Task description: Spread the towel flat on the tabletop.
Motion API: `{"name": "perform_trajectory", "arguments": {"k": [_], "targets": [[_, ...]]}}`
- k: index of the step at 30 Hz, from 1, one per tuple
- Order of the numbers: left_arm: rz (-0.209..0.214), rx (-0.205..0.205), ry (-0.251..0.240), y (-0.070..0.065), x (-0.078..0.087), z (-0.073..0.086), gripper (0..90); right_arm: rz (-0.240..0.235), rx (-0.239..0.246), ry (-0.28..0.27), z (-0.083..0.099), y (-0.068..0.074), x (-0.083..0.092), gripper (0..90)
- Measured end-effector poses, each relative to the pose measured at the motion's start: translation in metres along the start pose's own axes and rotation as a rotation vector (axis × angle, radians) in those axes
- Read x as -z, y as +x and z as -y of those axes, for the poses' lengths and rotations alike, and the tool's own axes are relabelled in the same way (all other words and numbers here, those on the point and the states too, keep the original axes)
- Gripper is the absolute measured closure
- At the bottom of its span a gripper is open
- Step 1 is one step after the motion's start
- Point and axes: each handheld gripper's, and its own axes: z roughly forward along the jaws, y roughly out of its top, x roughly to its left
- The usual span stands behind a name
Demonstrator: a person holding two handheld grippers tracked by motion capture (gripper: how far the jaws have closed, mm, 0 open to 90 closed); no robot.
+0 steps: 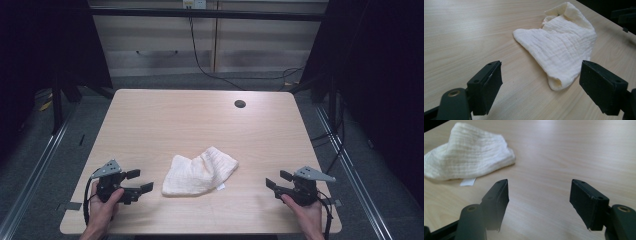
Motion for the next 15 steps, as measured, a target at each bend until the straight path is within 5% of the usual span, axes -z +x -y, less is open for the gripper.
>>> {"name": "perform_trajectory", "arguments": {"k": [2,4,9,15], "targets": [[0.029,0.029,-0.003,0.004,0.001,0.002,19.0,-0.006,0.006,0.008,0.000,0.001,-0.002,31.2],[-0.017,-0.001,0.018,0.004,0.001,0.003,19.8,-0.027,0.013,0.016,-0.001,0.002,-0.002,34.1],[-0.022,0.019,0.005,0.006,0.004,0.003,20.0,-0.100,0.053,0.062,-0.005,0.013,-0.007,33.4],[-0.047,0.025,0.022,0.007,-0.001,0.002,20.4,-0.131,0.099,0.101,-0.022,0.020,-0.020,34.4]]}}
